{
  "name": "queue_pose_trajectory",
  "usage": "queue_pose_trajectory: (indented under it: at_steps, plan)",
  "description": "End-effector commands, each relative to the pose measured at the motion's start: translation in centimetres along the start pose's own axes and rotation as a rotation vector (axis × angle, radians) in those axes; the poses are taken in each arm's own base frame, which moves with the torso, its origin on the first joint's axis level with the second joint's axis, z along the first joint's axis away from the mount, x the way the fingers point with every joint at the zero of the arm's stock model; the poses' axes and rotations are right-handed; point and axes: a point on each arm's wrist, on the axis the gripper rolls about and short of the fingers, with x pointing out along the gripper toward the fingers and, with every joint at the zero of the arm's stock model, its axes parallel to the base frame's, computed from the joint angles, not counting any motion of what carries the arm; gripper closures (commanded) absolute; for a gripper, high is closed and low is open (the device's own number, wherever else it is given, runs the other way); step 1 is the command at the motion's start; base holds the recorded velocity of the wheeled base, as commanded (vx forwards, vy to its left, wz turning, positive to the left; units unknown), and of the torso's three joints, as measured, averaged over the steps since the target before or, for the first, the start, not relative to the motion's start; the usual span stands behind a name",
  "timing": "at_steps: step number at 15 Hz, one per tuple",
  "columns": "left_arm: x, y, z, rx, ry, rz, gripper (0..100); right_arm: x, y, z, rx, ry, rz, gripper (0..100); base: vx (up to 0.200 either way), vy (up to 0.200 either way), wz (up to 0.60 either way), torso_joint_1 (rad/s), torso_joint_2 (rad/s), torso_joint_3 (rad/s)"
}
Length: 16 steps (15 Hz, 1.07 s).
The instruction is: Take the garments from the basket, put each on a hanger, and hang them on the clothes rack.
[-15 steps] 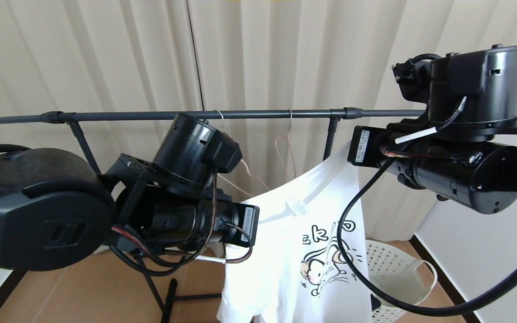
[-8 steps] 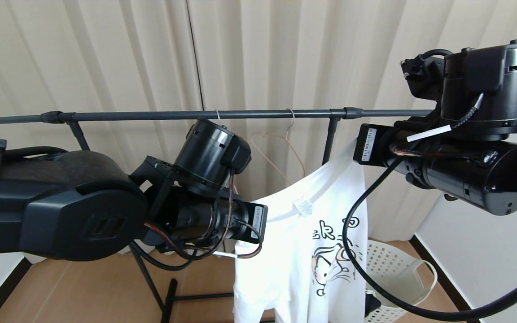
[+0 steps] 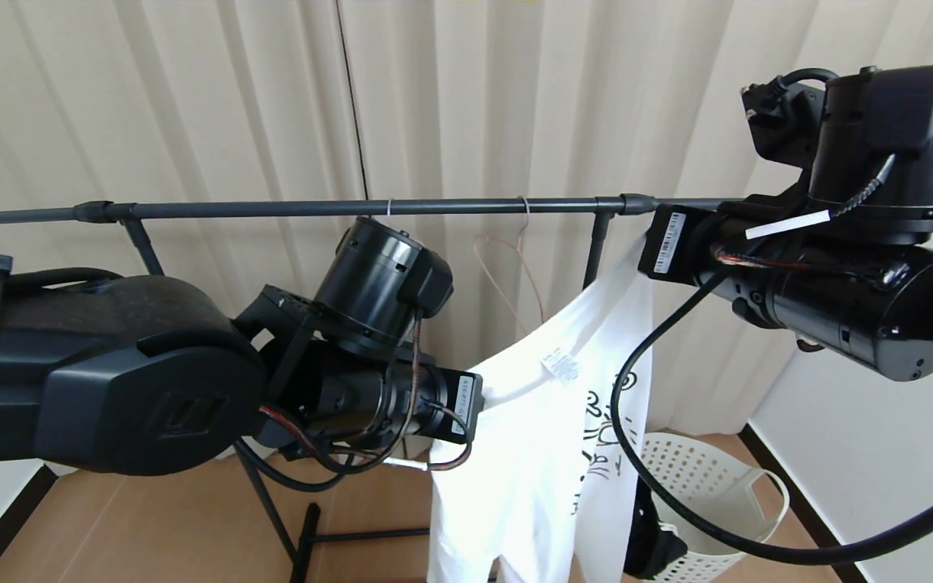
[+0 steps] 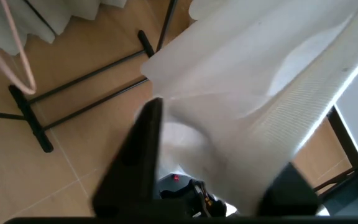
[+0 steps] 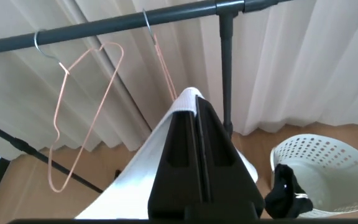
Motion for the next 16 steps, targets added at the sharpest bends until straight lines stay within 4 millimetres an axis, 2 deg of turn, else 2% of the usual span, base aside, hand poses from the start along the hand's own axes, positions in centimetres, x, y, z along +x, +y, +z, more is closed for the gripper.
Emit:
queue_pose_trajectory:
  at_steps: [1,6,11,16]
  plan:
    - [-0.1,0.0,-0.2,0.0,0.006,0.002,0,-0.2,-0.1,0.1,0.012,-0.023,0.01,100,0.0,0.0,0.0,0.0,0.0,0.0]
    - [-1.5,0.7,-0.8,0.011,0.003,0.002,0,-0.3,-0.1,0.3,0.021,-0.039,0.018,100,0.0,0.0,0.0,0.0,0.0,0.0]
    - [-3.7,4.1,0.8,0.032,-0.081,0.075,0,-0.9,-0.4,0.7,-0.008,-0.055,0.025,100,0.0,0.0,0.0,0.0,0.0,0.0]
    - [-3.5,8.6,3.1,0.122,-0.22,0.184,0,-1.1,-0.6,0.6,-0.026,-0.058,0.025,100,0.0,0.0,0.0,0.0,0.0,0.0]
